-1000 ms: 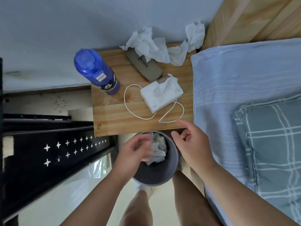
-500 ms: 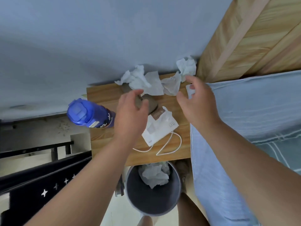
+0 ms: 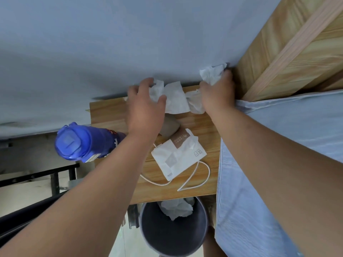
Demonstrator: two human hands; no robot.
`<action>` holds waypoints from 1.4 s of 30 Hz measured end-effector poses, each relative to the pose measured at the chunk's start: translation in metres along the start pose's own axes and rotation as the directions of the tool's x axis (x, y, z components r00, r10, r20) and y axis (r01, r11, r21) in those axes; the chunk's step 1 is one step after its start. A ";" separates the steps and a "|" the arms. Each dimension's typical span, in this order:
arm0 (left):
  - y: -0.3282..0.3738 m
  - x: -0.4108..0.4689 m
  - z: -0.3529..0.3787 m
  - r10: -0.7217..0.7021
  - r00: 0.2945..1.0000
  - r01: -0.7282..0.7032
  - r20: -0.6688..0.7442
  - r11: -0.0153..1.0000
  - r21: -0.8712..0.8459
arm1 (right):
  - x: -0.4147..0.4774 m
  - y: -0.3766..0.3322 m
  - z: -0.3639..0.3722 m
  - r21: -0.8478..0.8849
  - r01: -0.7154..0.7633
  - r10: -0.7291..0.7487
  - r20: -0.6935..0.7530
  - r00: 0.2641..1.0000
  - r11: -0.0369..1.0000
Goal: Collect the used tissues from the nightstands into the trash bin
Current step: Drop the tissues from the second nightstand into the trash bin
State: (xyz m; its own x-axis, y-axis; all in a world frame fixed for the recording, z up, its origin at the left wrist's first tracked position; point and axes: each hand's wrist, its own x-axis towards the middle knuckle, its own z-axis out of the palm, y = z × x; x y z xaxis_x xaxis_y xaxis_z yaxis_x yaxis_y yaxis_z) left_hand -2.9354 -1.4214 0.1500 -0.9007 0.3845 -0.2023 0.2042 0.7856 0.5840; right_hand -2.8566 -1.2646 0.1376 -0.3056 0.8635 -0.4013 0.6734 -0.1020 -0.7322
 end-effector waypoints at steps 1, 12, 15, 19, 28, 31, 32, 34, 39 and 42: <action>-0.002 0.001 0.001 -0.002 1.000 0.002 0.011 1.000 0.006 | 0.002 0.000 -0.002 0.041 -0.009 0.009 -0.001 1.000 0.999; 0.003 -0.025 -0.020 -0.042 0.989 -0.004 -0.140 0.948 -0.317 | -0.030 -0.014 -0.024 0.169 0.166 -0.159 -0.052 0.986 0.972; 0.010 -0.037 -0.028 0.005 0.984 -0.070 -0.181 0.933 -0.353 | -0.036 -0.019 -0.031 0.193 0.206 -0.200 -0.048 0.979 0.959; 0.018 -0.046 -0.038 0.007 0.978 -0.101 -0.209 0.891 -0.442 | -0.044 -0.022 -0.045 0.210 0.254 -0.252 -0.034 0.967 0.944; 0.035 -0.093 -0.075 -0.080 0.988 -0.046 -0.132 0.659 -0.750 | -0.100 -0.029 -0.095 0.424 0.248 -0.248 -0.057 0.967 0.871; 0.030 -0.126 -0.092 -0.103 0.991 -0.003 -0.080 0.597 -0.802 | -0.138 -0.019 -0.115 0.503 0.200 -0.209 -0.039 0.977 0.841; 0.026 -0.138 -0.096 -0.113 0.992 0.018 -0.058 0.578 -0.816 | -0.152 -0.012 -0.121 0.513 0.175 -0.194 -0.017 0.981 0.840; 0.014 -0.167 -0.101 -0.152 0.988 0.082 0.002 0.524 -0.847 | -0.186 0.006 -0.129 0.517 0.121 -0.169 0.046 0.984 0.847; -0.040 -0.246 -0.082 -0.333 0.919 0.358 0.210 0.487 -0.796 | -0.257 0.066 -0.118 0.399 -0.021 -0.069 0.212 0.975 0.917; -0.084 -0.282 -0.054 -0.458 0.848 0.506 0.267 0.550 -0.664 | -0.277 0.114 -0.091 0.220 -0.099 0.032 0.292 0.956 0.970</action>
State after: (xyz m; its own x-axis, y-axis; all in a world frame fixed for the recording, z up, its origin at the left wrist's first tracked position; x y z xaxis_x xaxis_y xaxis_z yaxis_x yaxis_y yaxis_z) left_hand -2.7189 -1.6219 0.2002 -0.7552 0.0956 -0.6485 -0.5980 0.3048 0.7413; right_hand -2.6338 -1.4705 0.2160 -0.4669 0.6782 -0.5675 0.5358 -0.2935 -0.7917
